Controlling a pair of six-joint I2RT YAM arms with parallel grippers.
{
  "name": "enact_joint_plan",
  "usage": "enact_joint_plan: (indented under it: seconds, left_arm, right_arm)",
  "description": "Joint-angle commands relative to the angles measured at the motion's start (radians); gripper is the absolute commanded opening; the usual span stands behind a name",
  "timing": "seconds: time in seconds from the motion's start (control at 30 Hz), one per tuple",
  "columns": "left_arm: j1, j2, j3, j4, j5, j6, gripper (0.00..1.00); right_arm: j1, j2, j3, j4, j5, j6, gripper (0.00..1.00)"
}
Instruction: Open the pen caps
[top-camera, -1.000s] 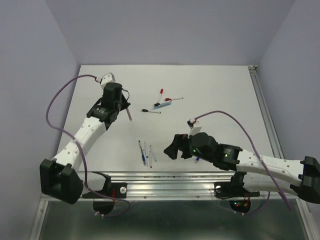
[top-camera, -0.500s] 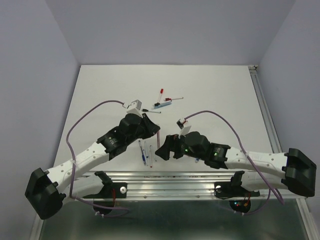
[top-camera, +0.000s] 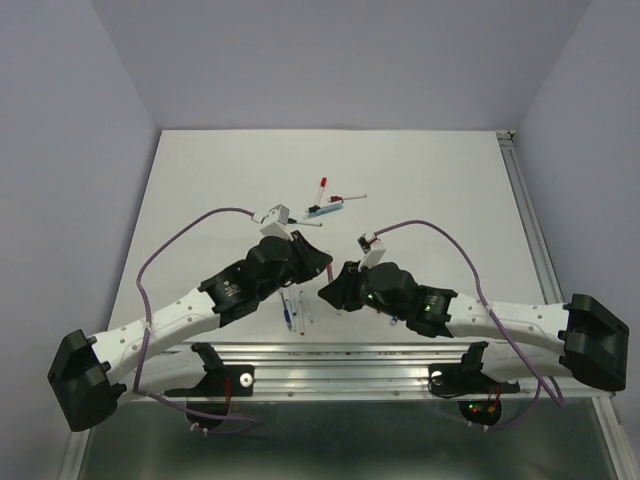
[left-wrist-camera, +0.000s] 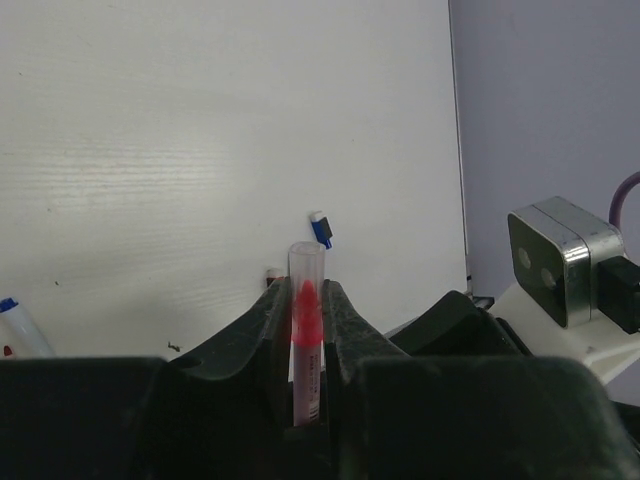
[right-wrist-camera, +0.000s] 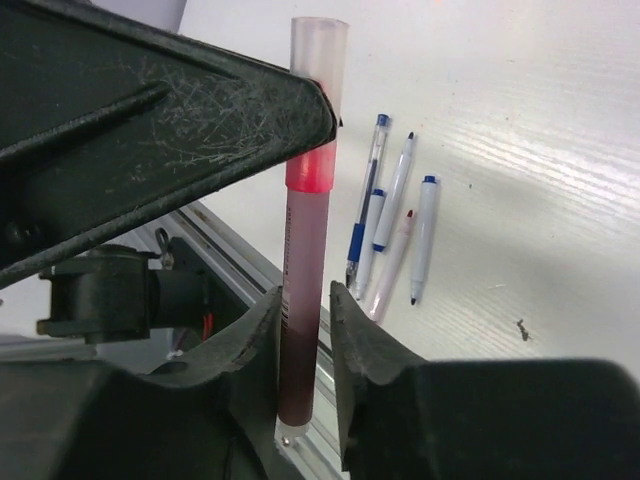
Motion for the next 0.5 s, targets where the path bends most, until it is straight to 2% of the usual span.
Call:
enact_joint_plan:
  seconds: [0.0, 0.13, 0.33, 0.47]
  left_arm:
    - [-0.012, -0.004, 0.020, 0.057, -0.033, -0.004, 0.00]
    - [-0.013, 0.016, 0.026, 0.080, -0.091, 0.008, 0.00]
    - [0.019, 0.132, 0.116, 0.088, -0.278, 0.061, 0.00]
    - [0.104, 0.213, 0.208, 0.118, -0.232, 0.113, 0.00]
  right_arm:
    - [0.009, -0.010, 0.026, 0.029, 0.061, 0.030, 0.19]
    - [0.009, -0.031, 0.003, 0.032, -0.029, 0.030, 0.01]
    - [0.041, -0.001, -0.092, 0.136, -0.284, 0.111, 0.01]
    - [0.187, 0.047, -0.084, 0.108, -0.237, 0.142, 0.01]
